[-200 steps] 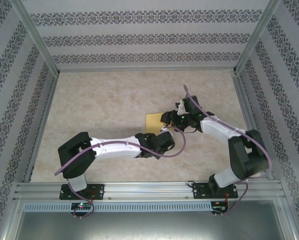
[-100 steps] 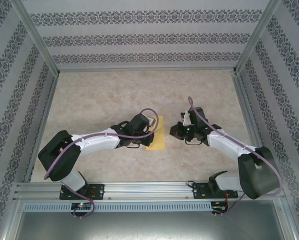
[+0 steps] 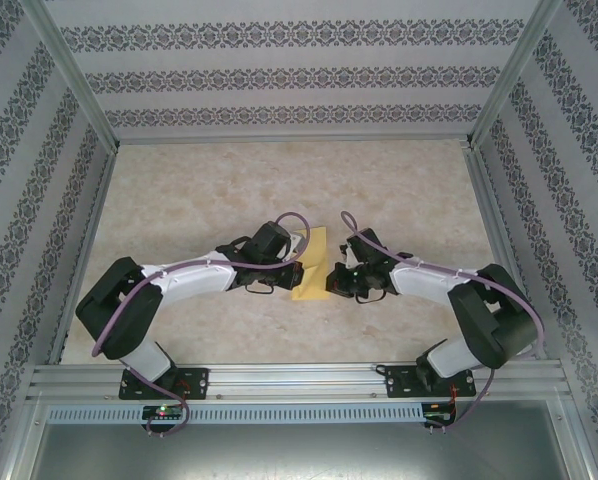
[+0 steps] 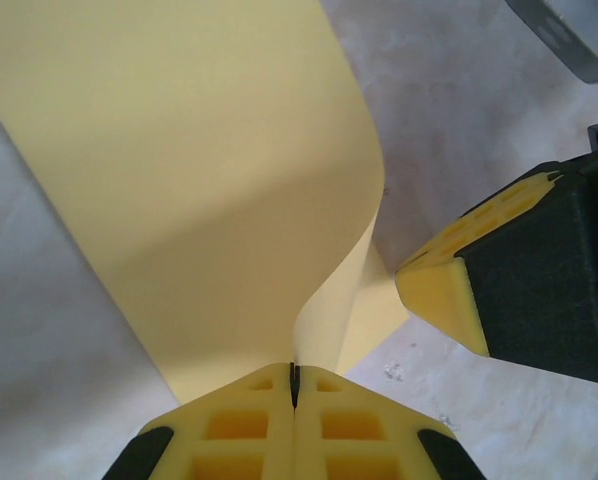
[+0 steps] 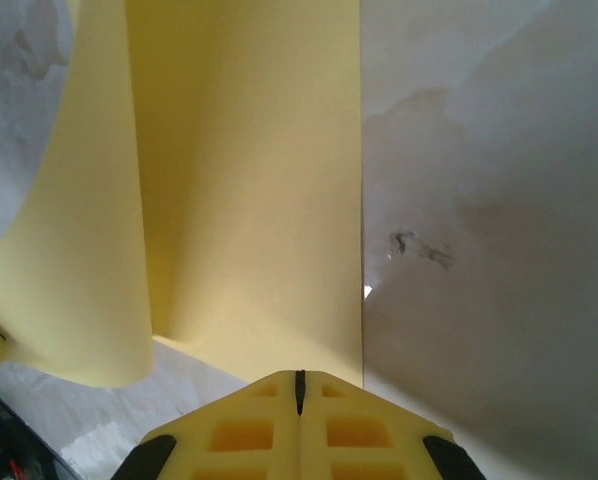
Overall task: Fold a paper plane with a square sheet of paper (fold left side to right side)
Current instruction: Fold the triangle a second time at the center of the table.
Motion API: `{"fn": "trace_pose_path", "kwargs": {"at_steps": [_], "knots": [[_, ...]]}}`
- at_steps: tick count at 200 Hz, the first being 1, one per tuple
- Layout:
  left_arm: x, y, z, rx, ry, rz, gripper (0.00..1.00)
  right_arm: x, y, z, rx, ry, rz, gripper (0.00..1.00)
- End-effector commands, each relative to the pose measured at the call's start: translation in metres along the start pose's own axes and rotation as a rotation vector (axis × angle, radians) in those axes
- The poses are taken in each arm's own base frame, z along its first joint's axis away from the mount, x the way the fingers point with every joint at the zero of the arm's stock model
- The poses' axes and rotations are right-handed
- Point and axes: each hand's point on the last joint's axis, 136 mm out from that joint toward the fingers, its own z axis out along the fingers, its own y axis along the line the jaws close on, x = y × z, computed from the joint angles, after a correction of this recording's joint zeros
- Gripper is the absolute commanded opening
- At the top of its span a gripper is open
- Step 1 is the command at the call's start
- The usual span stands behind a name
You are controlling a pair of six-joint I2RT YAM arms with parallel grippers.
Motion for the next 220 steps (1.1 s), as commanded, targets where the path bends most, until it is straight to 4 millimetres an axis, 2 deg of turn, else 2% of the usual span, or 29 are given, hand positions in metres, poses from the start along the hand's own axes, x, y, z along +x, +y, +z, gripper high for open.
{"fn": "trace_pose_path", "kwargs": {"at_steps": [1, 95, 220], "knots": [[0.001, 0.009, 0.001, -0.022, 0.026, 0.021, 0.0, -0.007, 0.004, 0.004, 0.023, -0.012, -0.01, 0.0], [-0.006, 0.027, 0.012, -0.07, 0.053, 0.045, 0.0, 0.005, -0.019, 0.013, 0.129, 0.063, 0.007, 0.0], [-0.008, 0.042, 0.028, -0.078, 0.093, 0.047, 0.0, 0.011, -0.023, 0.013, 0.159, 0.094, 0.0, 0.0]]}}
